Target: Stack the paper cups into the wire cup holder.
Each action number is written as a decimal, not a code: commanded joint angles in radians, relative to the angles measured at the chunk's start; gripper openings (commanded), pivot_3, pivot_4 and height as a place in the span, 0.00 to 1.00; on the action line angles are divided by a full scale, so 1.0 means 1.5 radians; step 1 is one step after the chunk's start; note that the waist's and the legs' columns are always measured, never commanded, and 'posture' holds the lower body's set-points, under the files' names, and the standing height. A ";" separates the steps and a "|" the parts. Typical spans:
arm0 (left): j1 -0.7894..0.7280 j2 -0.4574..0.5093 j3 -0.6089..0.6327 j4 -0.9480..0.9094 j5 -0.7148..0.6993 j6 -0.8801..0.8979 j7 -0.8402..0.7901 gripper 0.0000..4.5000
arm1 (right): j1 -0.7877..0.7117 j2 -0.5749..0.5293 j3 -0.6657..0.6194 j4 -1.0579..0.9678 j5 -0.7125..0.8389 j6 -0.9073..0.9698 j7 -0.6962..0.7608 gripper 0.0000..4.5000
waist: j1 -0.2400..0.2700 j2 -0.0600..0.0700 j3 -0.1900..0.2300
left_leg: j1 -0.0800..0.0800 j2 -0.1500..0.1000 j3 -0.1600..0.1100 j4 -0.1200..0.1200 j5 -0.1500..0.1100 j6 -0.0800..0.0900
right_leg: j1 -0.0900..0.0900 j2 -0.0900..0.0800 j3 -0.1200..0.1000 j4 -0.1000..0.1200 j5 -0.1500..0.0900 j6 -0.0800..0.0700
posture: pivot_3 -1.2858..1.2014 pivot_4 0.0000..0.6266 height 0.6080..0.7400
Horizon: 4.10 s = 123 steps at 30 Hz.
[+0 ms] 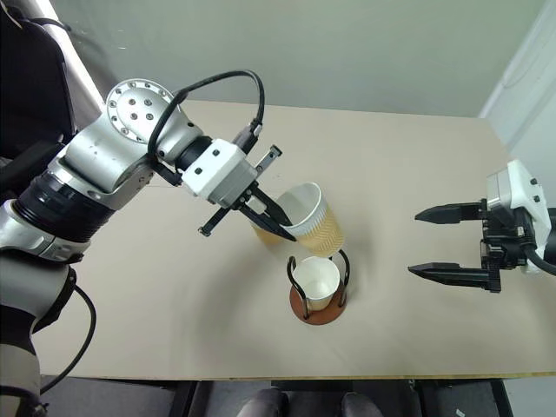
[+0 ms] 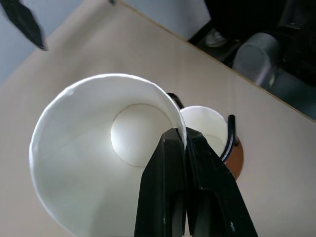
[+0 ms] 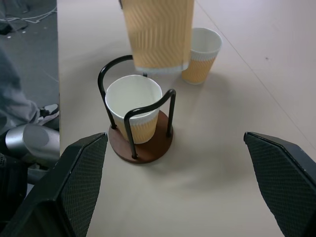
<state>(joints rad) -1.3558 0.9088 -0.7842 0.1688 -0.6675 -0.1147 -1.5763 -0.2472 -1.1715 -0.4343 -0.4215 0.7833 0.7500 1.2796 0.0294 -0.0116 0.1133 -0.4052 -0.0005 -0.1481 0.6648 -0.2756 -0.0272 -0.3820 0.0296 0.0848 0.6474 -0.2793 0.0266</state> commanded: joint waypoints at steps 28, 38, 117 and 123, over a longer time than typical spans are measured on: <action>-0.036 0.001 -0.110 -0.011 -0.016 -0.095 -0.025 0.09 | 0.074 -0.019 -0.099 -0.053 0.020 0.016 -0.024 1.00 | 0.003 0.000 0.000 | -0.001 0.000 0.000 0.001 -0.001 0.001 | 0.000 0.000 0.000 0.000 0.000 0.001 | 0.52 0.24 1.00; -0.035 -0.018 -0.105 0.009 0.009 -0.111 -0.025 0.86 | 0.079 -0.015 -0.102 -0.061 0.024 0.018 -0.036 1.00 | 0.004 0.000 0.000 | -0.001 0.000 0.000 0.001 -0.001 0.001 | 0.000 0.000 0.000 0.000 0.000 0.001 | 0.52 0.24 1.00; -0.072 -0.055 -0.102 0.072 -0.084 -0.092 -0.025 0.01 | 0.150 -0.018 -0.186 -0.090 0.048 0.031 -0.016 1.00 | 0.023 0.001 0.000 | -0.006 -0.003 0.007 0.018 -0.004 0.006 | -0.004 -0.004 0.003 0.010 -0.002 0.009 | 0.52 0.24 1.00; -0.077 -0.062 -0.131 0.071 -0.082 -0.104 -0.025 0.01 | 0.160 -0.016 -0.209 -0.100 0.052 0.045 -0.019 1.00 | 0.021 0.001 0.000 | -0.006 -0.003 0.008 0.018 -0.004 0.007 | -0.004 -0.004 0.003 0.009 -0.002 0.009 | 0.52 0.24 1.00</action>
<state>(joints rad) -1.4433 0.8127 -0.9790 0.2831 -0.7879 -0.2513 -1.5829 -0.0078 -1.1928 -0.6986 -0.5564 0.8441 0.8136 1.2573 0.0609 -0.0108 0.1128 -0.4143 -0.0045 -0.1360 0.6919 -0.2821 -0.0168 -0.3883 0.0238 0.0895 0.6609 -0.2819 0.0394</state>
